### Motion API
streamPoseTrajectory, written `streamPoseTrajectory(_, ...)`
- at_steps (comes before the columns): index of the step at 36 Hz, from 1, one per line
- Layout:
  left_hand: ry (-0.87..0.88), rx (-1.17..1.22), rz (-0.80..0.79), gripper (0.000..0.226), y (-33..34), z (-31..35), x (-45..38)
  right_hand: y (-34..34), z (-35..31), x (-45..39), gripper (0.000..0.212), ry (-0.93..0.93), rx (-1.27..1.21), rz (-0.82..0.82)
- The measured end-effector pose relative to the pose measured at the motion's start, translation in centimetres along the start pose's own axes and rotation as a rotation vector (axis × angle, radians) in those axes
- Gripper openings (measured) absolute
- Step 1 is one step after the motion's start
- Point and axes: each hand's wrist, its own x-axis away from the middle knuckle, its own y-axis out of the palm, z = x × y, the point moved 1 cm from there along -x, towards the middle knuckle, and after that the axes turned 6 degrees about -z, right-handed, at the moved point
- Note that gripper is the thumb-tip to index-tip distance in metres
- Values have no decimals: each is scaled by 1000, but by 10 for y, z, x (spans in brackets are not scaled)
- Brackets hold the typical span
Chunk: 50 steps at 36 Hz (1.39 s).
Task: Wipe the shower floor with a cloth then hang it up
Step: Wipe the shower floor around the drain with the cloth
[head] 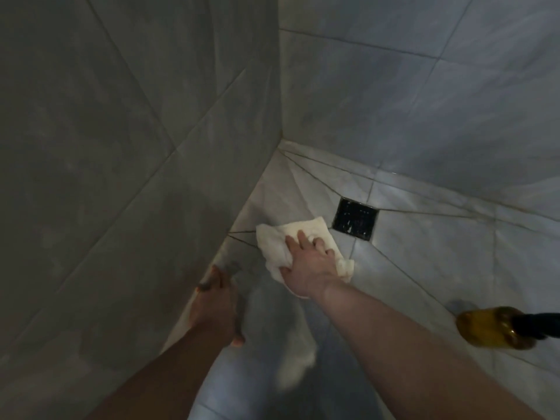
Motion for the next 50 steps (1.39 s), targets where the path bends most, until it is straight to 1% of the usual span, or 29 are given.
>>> streamPoseTrajectory(4, -20, 106, 28, 126, 5, -3, -2, 8, 5, 20, 74, -72, -19, -10)
streamPoseTrajectory(7, 14, 103, 44, 117, 2, -5, 2, 19, 16, 47, 76, -140, 23, -51)
streamPoseTrajectory(8, 27, 127, 22, 117, 0, -5, 4, 24, 21, 54, 77, -150, 44, -61)
streamPoseTrajectory(10, 61, 133, -10, 127, -2, -5, 7, 30, 29, 64, 83, -140, 64, -79)
streamPoseTrajectory(13, 43, 139, -10, 138, -5, -4, 13, 27, 34, 66, 94, -108, 43, -93)
streamPoseTrajectory(14, 49, 132, 3, 137, -6, -3, 16, 26, 33, 64, 97, -99, 37, -96)
streamPoseTrajectory(16, 78, 83, 16, 127, -8, -4, 22, 24, 26, 62, 97, -80, 28, -89)
streamPoseTrajectory(19, 98, 84, 25, 121, -7, -5, 24, 25, 20, 59, 90, -52, 25, -45)
streamPoseTrajectory(22, 106, 113, 35, 110, -12, -6, 23, 21, 22, 55, 81, -63, 54, -32)
streamPoseTrajectory(26, 131, 191, 53, 106, -23, -1, 6, 12, 26, 46, 75, -48, 14, -28)
streamPoseTrajectory(29, 204, 122, 40, 108, -26, 7, -14, 10, 23, 39, 74, -1, -23, -6)
streamPoseTrajectory(33, 227, 56, 6, 131, -35, 24, -30, 3, 19, 23, 71, 53, -60, 3)
streamPoseTrajectory(38, 248, -35, -3, 140, -29, 35, -38, -11, 13, -2, 70, 109, -89, -12)
streamPoseTrajectory(40, 242, -60, 18, 138, -28, 34, -40, -13, 10, -12, 69, 107, -54, -5)
streamPoseTrajectory(43, 238, -85, 48, 130, -28, 33, -41, -18, 9, -24, 68, 92, -29, -1)
streamPoseTrajectory(50, 214, -137, 55, 133, -31, 36, -43, -42, 11, -64, 67, 67, -46, -17)
